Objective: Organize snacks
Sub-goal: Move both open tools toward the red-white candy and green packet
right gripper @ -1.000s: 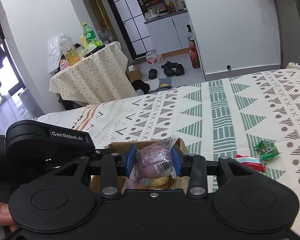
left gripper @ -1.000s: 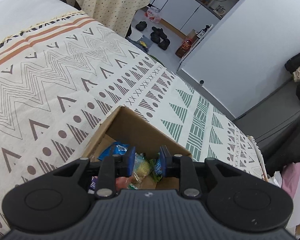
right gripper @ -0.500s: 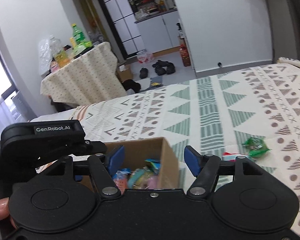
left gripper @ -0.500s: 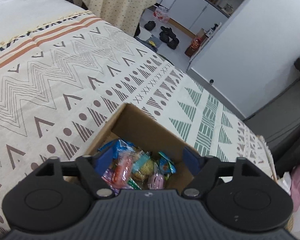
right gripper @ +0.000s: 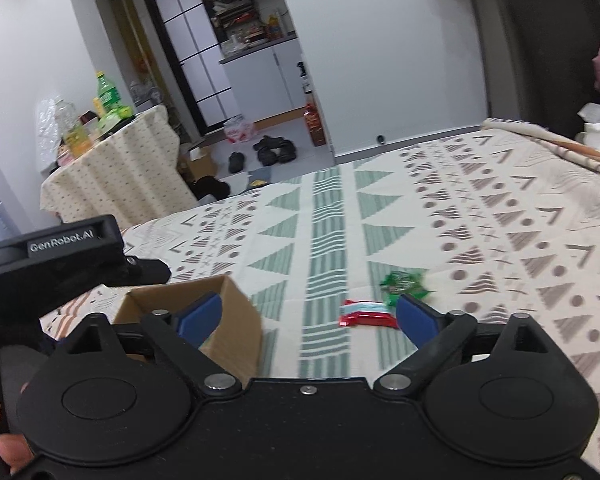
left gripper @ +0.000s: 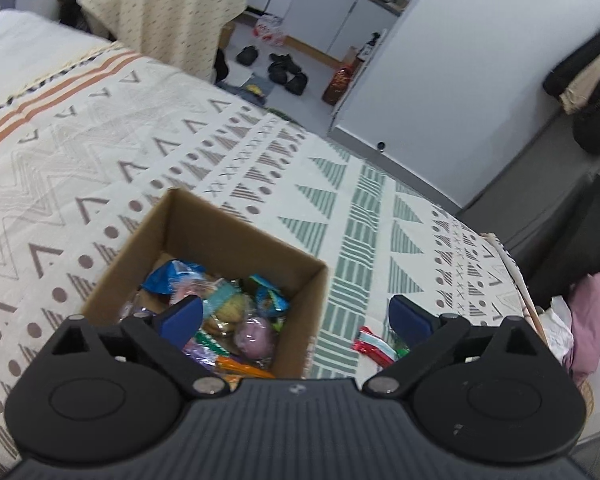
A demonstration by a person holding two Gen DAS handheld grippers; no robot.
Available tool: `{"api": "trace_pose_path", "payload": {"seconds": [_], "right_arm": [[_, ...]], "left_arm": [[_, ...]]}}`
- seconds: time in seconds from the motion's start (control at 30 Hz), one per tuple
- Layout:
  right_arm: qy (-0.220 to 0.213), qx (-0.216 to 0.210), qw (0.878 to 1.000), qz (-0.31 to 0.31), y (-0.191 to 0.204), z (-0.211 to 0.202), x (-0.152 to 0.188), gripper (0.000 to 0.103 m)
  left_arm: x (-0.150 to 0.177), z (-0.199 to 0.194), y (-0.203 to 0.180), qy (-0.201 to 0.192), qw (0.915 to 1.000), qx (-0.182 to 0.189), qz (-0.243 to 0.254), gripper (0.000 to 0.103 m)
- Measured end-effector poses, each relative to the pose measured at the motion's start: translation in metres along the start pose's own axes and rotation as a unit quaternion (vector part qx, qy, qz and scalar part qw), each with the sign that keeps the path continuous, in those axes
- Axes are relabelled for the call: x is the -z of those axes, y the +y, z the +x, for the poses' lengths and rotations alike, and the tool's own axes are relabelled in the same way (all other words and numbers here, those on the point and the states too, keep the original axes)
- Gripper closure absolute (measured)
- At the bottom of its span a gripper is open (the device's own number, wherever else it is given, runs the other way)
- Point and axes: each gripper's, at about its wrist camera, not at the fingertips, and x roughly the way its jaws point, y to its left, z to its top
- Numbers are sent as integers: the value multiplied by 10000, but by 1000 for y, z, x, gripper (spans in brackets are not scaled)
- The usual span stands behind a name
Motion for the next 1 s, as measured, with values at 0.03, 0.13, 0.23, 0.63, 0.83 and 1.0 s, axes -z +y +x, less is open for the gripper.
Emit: {"api": "trace_pose_path", "payload": {"seconds": [0.03, 0.13, 0.23, 0.63, 0.83, 1.0], "right_arm": [[-12, 50, 10000, 8, -5, -3, 0, 6], [-26, 140, 9999, 68, -19, -10, 2, 5], [-58, 221, 9997, 121, -32, -17, 3, 5], [-89, 379, 9989, 258, -77, -33, 13, 4], [-27, 376, 9983, 440, -100, -32, 25, 4], [54, 334, 9969, 714, -117, -27, 37, 4]], "left_arm": [[2, 0, -4, -3, 10000, 4, 57, 4], [9, 2, -15, 50, 9997, 37, 238, 4], [17, 3, -26, 83, 9989, 59, 465, 4], [45, 8, -62, 151, 9919, 217, 1246, 4], [55, 14, -73, 209, 9889, 257, 1446, 4], [62, 20, -81, 233, 9867, 271, 1587, 4]]}}
